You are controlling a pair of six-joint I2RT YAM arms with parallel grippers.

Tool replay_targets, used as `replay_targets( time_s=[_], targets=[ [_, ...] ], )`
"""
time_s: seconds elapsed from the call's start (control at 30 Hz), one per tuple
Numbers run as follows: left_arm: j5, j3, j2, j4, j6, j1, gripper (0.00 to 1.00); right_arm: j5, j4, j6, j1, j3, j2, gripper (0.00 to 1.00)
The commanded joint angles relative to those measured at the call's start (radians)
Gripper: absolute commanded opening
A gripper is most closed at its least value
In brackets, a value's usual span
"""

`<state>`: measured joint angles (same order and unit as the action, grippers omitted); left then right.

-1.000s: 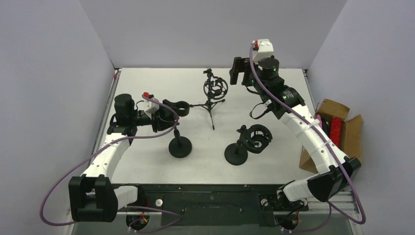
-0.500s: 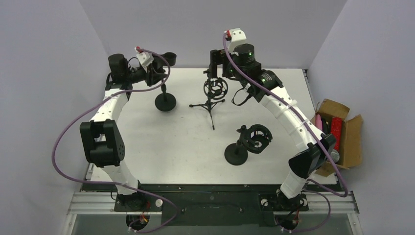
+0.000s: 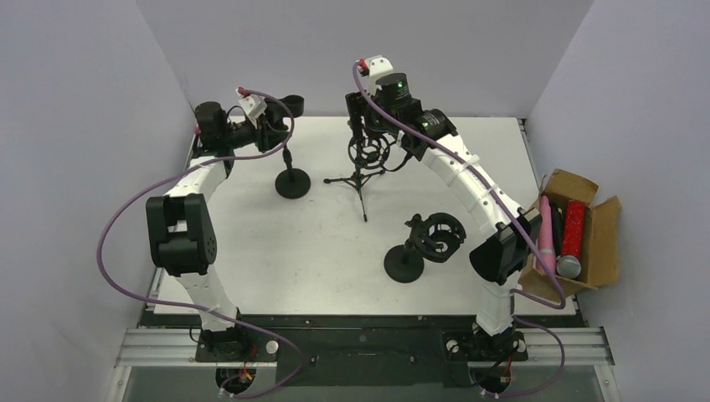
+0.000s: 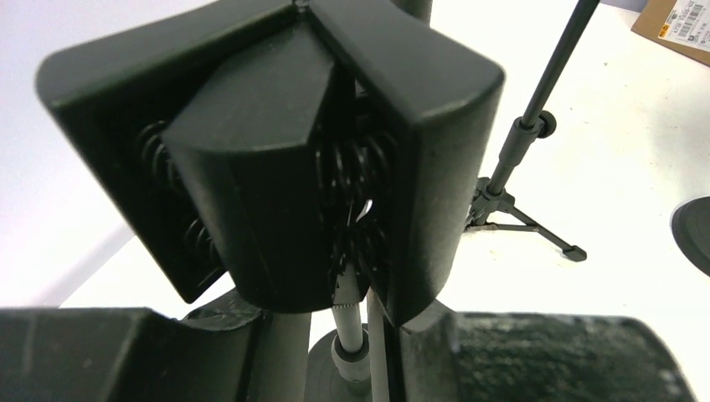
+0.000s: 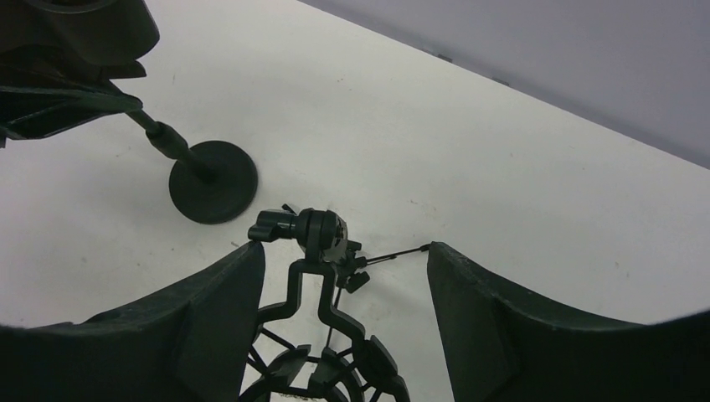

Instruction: Attach the microphones to the stand

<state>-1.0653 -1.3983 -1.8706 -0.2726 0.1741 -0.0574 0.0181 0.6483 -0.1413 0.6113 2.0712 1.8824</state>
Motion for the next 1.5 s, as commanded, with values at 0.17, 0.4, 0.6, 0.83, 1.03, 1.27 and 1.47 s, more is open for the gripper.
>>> replay_targets(
  time_s=[0.17,0.4,0.6,0.83,1.03,1.27,1.47],
  targets=[
    [-0.042,0.017,0.017,-0.214,-0.067,-0.005,0.0,-0.06,0.068,0.062,-0.013,0.131,0.074,0.46],
    [-0.039,0.02,0.005,-0.239,-0.059,0.003,0.0,-0.124,0.072,0.081,-0.012,0.123,0.085,0.38],
    [-0.026,0.002,-0.019,-0.263,-0.07,0.015,0.0,-0.091,0.016,0.086,-0.022,0.101,0.087,0.0],
    [-0.005,-0.106,-0.092,-0.289,-0.088,0.032,0.0,0.056,-0.129,0.098,-0.071,0.127,0.076,0.0],
    [0.032,-0.181,-0.164,-0.285,-0.04,0.039,0.0,0.124,-0.16,0.121,-0.106,0.23,0.135,0.0],
    [0.08,-0.202,-0.2,-0.291,-0.069,0.043,0.24,0.125,-0.161,0.074,-0.132,0.242,0.181,0.0],
    [0.062,-0.16,-0.164,-0.284,-0.095,0.04,0.98,0.11,-0.152,0.03,-0.137,0.245,0.205,0.0]
  ],
)
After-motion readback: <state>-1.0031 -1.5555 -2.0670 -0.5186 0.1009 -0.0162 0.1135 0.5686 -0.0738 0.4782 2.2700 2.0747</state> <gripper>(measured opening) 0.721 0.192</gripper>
